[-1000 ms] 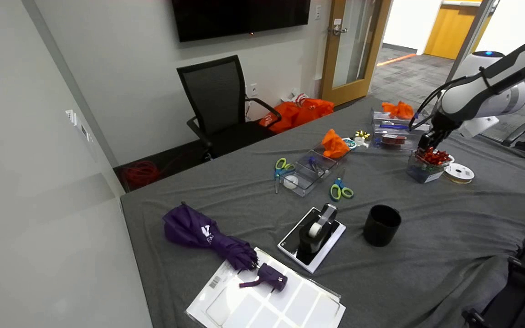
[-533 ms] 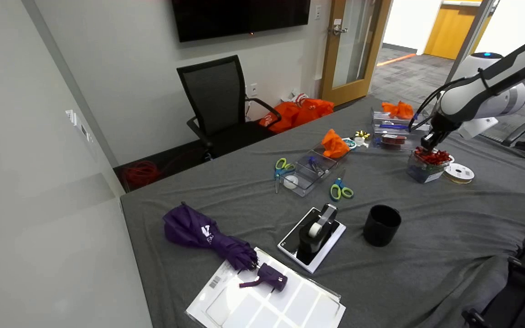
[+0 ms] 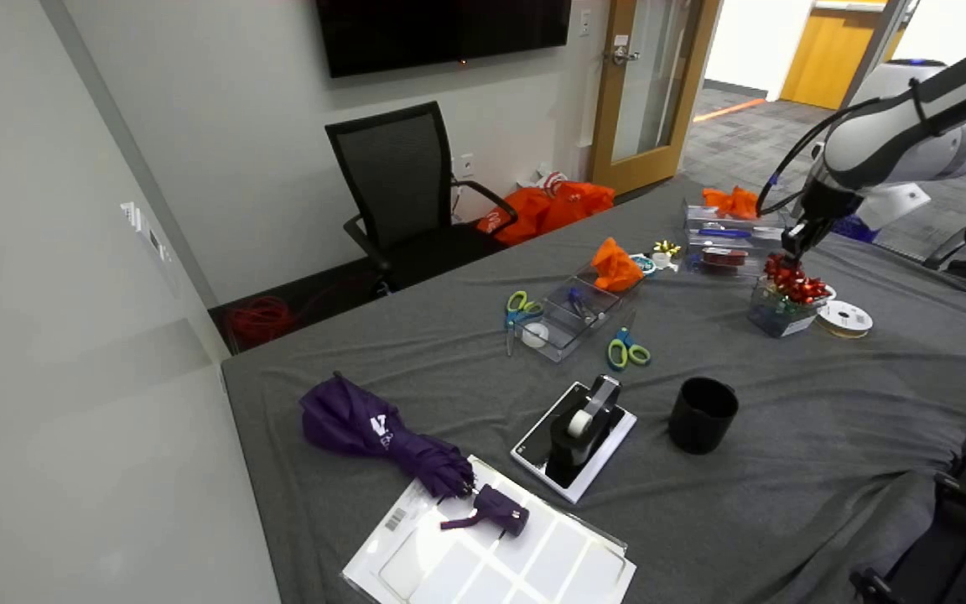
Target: Move the bow to the container on the left side
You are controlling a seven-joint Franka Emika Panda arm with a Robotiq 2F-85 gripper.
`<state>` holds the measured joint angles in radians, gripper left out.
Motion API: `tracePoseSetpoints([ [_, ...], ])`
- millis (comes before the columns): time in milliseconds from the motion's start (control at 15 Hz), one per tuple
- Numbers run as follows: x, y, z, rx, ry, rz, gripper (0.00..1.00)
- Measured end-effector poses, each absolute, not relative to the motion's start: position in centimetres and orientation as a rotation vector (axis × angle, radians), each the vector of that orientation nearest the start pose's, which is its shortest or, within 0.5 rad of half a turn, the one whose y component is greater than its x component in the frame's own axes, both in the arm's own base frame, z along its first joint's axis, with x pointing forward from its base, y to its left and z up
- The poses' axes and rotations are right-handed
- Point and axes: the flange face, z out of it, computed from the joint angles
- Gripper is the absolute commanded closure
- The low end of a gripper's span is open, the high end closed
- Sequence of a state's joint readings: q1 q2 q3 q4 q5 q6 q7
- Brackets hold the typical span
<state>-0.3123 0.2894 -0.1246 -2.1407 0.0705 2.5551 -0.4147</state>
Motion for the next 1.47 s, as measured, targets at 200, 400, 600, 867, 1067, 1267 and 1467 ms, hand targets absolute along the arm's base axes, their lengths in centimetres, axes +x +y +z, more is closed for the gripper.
tracePoseSetpoints([
  [200,53.4,-22.0,31.9,-3.06,0.228,-0.215,1.0],
  [400,55.6,-17.9,35.1,-2.921,0.42,-0.279,1.0],
  [600,58.4,-14.1,36.7,-2.783,0.613,-0.326,1.0],
  [867,62.3,-10.2,35.9,-2.608,0.875,-0.37,1.0],
  [1067,65.1,-8.0,33.9,-2.514,1.053,-0.381,0.98],
  [1267,65.6,-7.6,33.1,-2.517,1.057,-0.373,0.98],
  [1467,65.5,-7.8,33.4,-2.514,1.061,-0.379,1.0],
])
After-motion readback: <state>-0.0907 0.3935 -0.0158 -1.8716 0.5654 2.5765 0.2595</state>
